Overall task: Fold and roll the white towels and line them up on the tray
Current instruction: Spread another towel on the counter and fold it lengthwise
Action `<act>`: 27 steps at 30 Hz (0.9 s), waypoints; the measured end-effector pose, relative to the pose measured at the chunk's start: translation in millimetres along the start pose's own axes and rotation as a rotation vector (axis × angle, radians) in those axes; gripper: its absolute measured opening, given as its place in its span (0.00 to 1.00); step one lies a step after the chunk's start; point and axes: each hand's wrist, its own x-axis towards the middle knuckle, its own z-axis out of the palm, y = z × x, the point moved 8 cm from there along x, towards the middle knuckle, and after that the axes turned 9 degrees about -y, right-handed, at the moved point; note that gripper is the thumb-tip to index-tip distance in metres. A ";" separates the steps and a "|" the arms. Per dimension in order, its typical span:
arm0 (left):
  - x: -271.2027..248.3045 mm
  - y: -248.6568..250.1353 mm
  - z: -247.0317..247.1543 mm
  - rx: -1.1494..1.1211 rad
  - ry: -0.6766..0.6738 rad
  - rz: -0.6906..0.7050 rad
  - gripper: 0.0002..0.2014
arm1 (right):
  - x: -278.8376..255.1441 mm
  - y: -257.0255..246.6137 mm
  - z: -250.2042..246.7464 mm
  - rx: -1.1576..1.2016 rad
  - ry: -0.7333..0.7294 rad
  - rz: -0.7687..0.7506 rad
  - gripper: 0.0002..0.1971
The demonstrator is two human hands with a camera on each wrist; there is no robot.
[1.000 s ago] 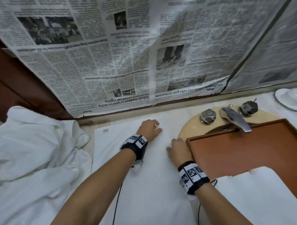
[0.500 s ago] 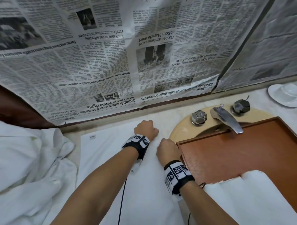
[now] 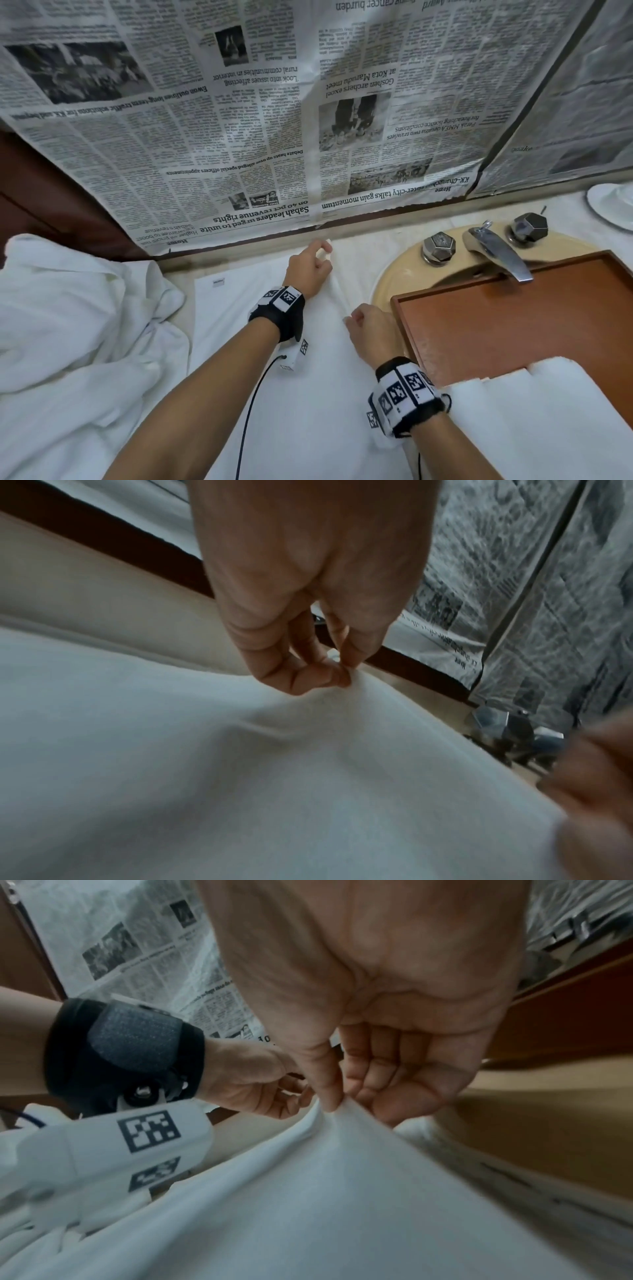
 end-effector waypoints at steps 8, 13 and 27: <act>-51.0 -12.0 -48.2 -0.161 0.169 -0.039 0.06 | -50.3 -35.5 5.3 0.114 0.060 -0.227 0.05; -79.1 -38.2 -99.8 -0.228 0.251 -0.115 0.06 | -82.9 -94.7 15.3 0.149 0.054 -0.359 0.07; -97.9 -188.9 -172.5 0.145 0.198 -0.361 0.07 | -58.9 -197.2 184.4 -0.207 -0.219 -0.363 0.07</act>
